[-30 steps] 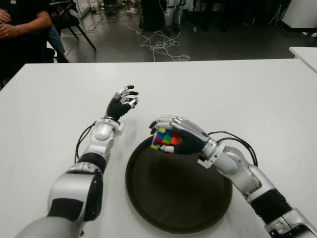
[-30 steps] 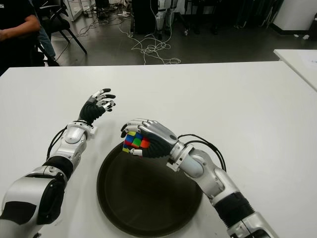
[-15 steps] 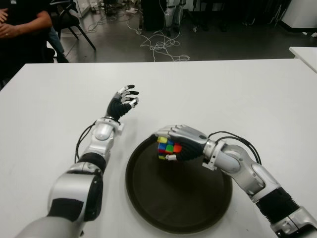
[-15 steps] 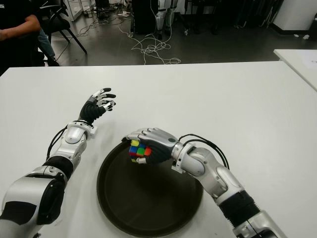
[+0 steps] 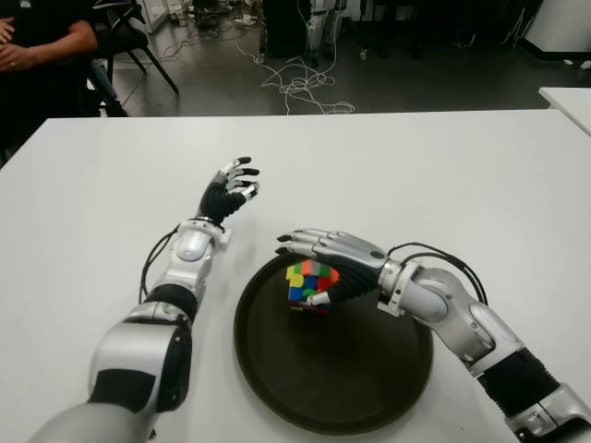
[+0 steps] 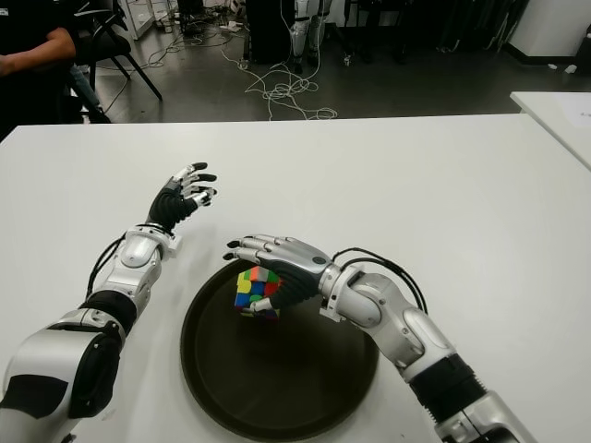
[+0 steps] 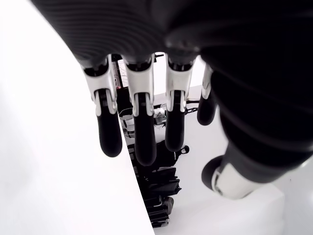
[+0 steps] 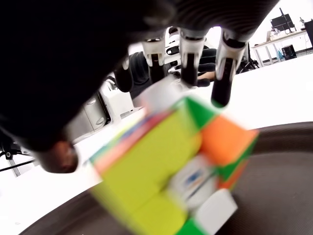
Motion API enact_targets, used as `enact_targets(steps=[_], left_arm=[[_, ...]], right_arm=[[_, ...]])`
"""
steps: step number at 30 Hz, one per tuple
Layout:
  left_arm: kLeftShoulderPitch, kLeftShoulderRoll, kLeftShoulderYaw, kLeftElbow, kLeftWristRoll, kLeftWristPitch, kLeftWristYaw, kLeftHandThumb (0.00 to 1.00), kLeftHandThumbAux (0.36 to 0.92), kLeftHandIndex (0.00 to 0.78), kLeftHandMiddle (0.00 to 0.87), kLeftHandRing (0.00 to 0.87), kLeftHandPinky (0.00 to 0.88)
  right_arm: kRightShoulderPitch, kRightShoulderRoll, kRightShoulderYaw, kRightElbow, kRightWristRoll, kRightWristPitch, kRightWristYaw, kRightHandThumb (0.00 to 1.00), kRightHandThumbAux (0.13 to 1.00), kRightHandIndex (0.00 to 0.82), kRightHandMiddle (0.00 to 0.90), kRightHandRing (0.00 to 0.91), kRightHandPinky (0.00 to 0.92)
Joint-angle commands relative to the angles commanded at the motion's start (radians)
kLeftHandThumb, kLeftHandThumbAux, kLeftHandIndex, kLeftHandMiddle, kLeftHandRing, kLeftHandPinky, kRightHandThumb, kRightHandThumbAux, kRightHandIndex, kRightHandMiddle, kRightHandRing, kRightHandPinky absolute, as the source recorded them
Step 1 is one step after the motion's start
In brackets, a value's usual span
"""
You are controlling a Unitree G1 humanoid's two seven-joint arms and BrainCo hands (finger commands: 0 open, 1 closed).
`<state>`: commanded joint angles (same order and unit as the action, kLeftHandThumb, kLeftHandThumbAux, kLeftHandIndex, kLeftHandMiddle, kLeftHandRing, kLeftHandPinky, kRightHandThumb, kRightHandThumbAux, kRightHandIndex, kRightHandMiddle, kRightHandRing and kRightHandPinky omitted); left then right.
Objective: Pick up the Rubik's Cube and put it in the plate
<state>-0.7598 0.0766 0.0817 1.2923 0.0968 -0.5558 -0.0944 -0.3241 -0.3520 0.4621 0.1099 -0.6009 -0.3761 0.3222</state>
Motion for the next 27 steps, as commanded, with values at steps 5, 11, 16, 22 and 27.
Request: enact_targets(steps=[5, 11, 16, 22, 27], left_arm=[[0.0, 0.0, 0.001, 0.0, 0.001, -0.002, 0.001, 0.312, 0.759, 0.168, 0.266, 0.302, 0.349], [0.0, -0.001, 0.002, -0.001, -0.001, -0.005, -0.001, 0.319, 0.749, 0.178, 0.276, 0.31, 0.35], [0.001, -0.001, 0.003, -0.001, 0.0, -0.009, -0.004, 0.328, 0.744, 0.176, 0.275, 0.31, 0.349], [0.001, -0.001, 0.007, 0.0, -0.005, -0.011, -0.016, 0.335, 0.747, 0.172, 0.272, 0.308, 0.347], [0.001, 0.0, 0.007, 0.0, -0.006, -0.013, -0.014, 0.329, 0.754, 0.166, 0.267, 0.307, 0.346]], right_arm=[[-0.008, -0.004, 0.004, 0.013, -0.01, -0.005, -0.002, 0.0, 0.496, 0.0, 0.0, 0.0, 0.0], [-0.019, -0.006, 0.006, 0.033, -0.01, -0.015, 0.001, 0.0, 0.489, 0.0, 0.0, 0.0, 0.0], [-0.024, -0.005, 0.006, 0.049, -0.004, -0.024, 0.002, 0.0, 0.485, 0.0, 0.0, 0.0, 0.0], [-0.028, -0.001, -0.001, 0.066, 0.004, -0.027, -0.001, 0.0, 0.479, 0.0, 0.0, 0.0, 0.0], [-0.032, 0.0, -0.01, 0.073, 0.01, -0.028, -0.009, 0.0, 0.475, 0.0, 0.0, 0.0, 0.0]])
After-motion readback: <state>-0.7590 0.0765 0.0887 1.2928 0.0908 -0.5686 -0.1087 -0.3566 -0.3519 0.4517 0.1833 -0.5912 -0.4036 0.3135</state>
